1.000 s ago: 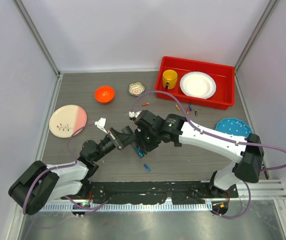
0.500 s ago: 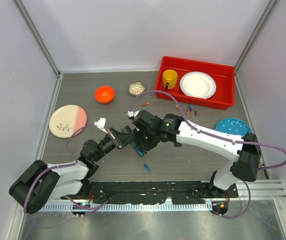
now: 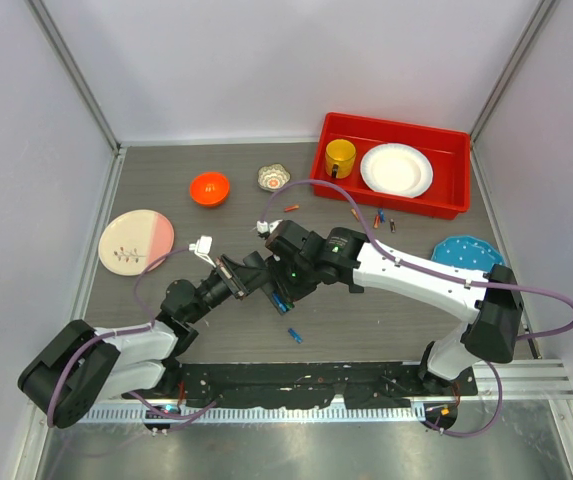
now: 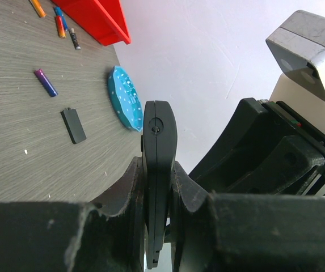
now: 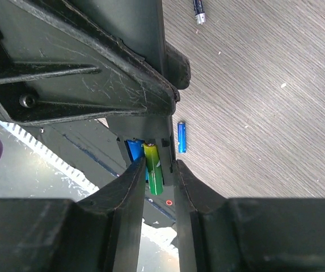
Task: Load the batteries into the remote control
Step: Load the battery into the remote control.
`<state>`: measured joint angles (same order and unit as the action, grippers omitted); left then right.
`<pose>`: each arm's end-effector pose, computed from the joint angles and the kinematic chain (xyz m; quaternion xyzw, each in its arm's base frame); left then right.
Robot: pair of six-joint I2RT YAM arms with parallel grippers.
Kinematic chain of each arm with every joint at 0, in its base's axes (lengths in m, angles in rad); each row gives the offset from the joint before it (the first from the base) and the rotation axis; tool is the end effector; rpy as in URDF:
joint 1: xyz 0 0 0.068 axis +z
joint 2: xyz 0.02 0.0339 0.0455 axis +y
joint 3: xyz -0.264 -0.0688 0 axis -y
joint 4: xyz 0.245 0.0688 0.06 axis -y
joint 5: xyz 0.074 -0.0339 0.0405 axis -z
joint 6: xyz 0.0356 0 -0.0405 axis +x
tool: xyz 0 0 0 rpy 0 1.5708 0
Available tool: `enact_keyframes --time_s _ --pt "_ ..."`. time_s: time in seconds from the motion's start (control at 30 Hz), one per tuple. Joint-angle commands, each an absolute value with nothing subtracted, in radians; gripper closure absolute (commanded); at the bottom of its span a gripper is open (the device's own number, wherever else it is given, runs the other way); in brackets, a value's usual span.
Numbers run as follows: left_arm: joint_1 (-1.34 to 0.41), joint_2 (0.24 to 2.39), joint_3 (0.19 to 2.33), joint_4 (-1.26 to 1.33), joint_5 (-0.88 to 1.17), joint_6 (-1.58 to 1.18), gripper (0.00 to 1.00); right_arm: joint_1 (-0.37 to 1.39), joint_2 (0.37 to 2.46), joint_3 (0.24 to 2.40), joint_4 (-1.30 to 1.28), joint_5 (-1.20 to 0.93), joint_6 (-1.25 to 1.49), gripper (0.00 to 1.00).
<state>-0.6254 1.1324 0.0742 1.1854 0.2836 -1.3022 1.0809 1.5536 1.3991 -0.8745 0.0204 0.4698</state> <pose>0.1463 -0.1180 0.1822 -0.1171 0.6522 -0.6636 0.3472 0.1528 0.2849 0.3051 -0.2872 0.9197 0.1803 0.1980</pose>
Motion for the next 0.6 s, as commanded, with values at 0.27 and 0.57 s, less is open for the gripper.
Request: enact_keyframes --time_s 0.27,0.57 --pt "-0.647 1.134 0.097 1.374 0.388 -1.365 1.0 1.062 1.542 1.428 -0.827 0.103 0.471 0.59" --pt "-0.647 1.147 0.098 1.374 0.384 -1.359 1.0 1.061 1.499 1.424 -0.828 0.071 0.477 0.53"
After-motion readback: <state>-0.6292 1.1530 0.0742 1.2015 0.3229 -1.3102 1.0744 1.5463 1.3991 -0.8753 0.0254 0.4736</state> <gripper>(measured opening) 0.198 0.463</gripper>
